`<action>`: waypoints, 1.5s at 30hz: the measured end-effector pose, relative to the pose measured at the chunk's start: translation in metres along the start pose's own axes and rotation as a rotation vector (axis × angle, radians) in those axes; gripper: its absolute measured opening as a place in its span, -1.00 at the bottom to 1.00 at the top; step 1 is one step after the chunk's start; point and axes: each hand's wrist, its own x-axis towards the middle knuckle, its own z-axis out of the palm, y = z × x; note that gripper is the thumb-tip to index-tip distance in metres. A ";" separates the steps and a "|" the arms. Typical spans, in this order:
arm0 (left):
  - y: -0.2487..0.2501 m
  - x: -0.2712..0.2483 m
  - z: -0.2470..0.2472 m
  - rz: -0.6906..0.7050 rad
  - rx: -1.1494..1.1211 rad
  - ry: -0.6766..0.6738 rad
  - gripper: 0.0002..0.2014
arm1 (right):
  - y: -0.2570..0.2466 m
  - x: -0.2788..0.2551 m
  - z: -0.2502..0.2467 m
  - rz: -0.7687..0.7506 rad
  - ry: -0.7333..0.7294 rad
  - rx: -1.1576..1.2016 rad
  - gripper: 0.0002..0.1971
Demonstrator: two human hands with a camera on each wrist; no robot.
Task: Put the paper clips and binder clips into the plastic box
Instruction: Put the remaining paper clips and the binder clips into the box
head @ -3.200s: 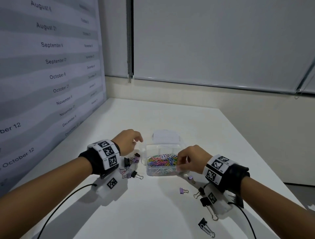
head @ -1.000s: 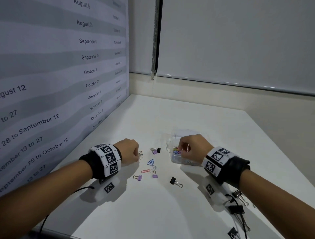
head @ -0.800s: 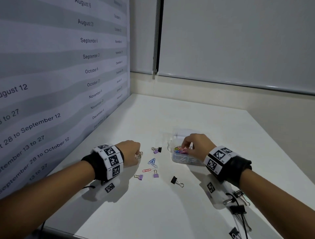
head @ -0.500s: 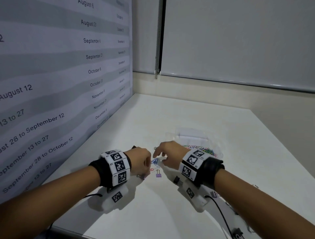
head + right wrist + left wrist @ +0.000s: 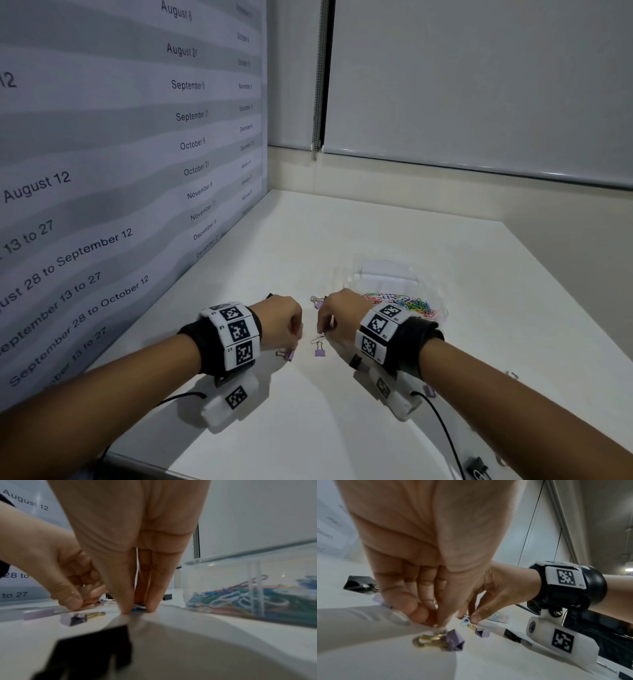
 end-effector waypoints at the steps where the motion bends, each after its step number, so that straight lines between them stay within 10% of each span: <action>1: 0.000 0.000 0.000 -0.013 -0.023 -0.005 -0.88 | 0.002 -0.001 -0.001 0.002 -0.001 0.003 -0.76; 19: 0.037 0.021 0.005 0.140 -0.022 0.085 -0.76 | 0.055 -0.043 -0.040 0.124 0.300 0.163 -0.91; 45: 0.058 0.025 -0.006 0.360 0.171 -0.048 -0.85 | 0.129 -0.136 -0.024 0.353 0.341 0.101 -0.84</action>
